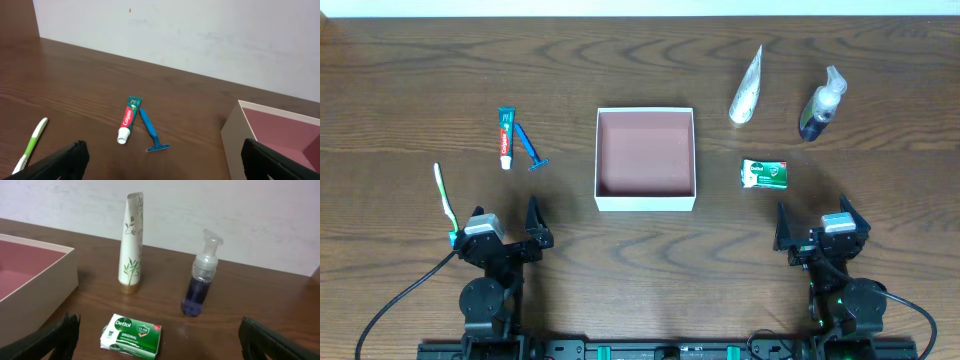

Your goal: Pack container

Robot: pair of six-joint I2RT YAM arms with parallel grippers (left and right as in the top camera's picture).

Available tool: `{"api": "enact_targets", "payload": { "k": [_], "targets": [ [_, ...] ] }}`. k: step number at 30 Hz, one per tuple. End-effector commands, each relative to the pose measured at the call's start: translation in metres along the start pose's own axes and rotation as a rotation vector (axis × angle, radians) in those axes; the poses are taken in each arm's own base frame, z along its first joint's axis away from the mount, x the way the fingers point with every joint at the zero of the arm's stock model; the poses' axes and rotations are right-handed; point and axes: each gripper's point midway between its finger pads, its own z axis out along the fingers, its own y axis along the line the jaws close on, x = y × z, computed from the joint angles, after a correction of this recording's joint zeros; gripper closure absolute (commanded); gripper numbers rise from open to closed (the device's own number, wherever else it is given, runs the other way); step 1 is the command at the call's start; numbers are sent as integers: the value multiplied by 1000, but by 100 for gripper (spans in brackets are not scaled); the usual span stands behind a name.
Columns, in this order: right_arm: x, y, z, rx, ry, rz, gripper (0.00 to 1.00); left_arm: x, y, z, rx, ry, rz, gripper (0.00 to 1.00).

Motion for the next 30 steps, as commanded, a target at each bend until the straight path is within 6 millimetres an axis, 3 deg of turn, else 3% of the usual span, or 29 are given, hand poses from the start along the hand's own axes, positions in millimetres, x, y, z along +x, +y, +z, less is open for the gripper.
{"api": "enact_targets", "payload": {
  "k": [1, 21, 25, 30],
  "targets": [
    [1, -3, 0, 15, 1, -7, 1, 17, 6, 1, -21, 51, 17, 2],
    [2, -11, -1, 58, 6, -6, 1, 17, 6, 1, -21, 51, 17, 2],
    [-14, 2, -1, -22, -61, 93, 1, 17, 6, 1, -21, 51, 17, 2],
    [-39, 20, -5, -134, -144, 84, 1, 17, 6, 1, -21, 51, 17, 2]
  ]
}}
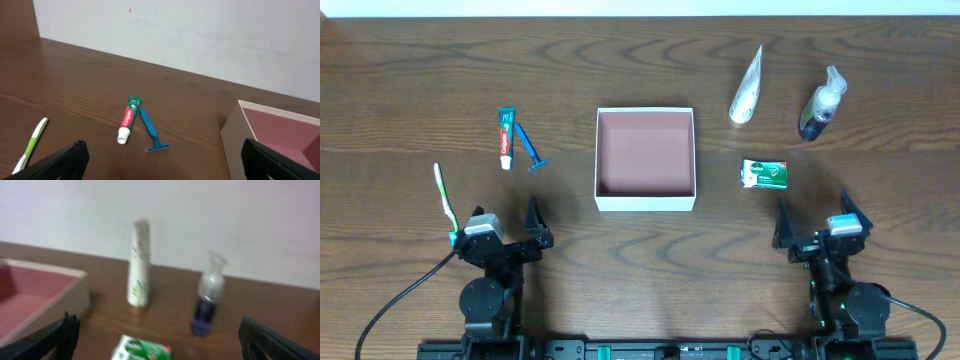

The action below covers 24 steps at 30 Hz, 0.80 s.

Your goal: Pack container

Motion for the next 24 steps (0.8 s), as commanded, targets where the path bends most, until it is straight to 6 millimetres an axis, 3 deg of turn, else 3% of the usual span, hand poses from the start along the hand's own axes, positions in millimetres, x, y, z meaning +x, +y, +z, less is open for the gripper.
{"api": "enact_targets", "payload": {
  "k": [1, 6, 9, 17, 21, 24],
  "targets": [
    [-17, 14, -1, -87, -40, 30, 1, 17, 6, 1, -21, 51, 17, 2],
    [-50, 13, 8, -101, -6, 29, 1, 18, 6, 1, -21, 51, 17, 2],
    [-76, 19, 26, -161, 61, 16, 1, 18, 6, 1, -21, 51, 17, 2],
    [-138, 37, 115, -365, 334, 111, 1, 18, 6, 1, -21, 51, 17, 2],
    [-168, 51, 157, -494, 324, 180, 1, 18, 6, 1, -21, 51, 17, 2],
    [-174, 54, 181, -541, 288, 153, 1, 18, 6, 1, -21, 51, 17, 2]
  ]
}}
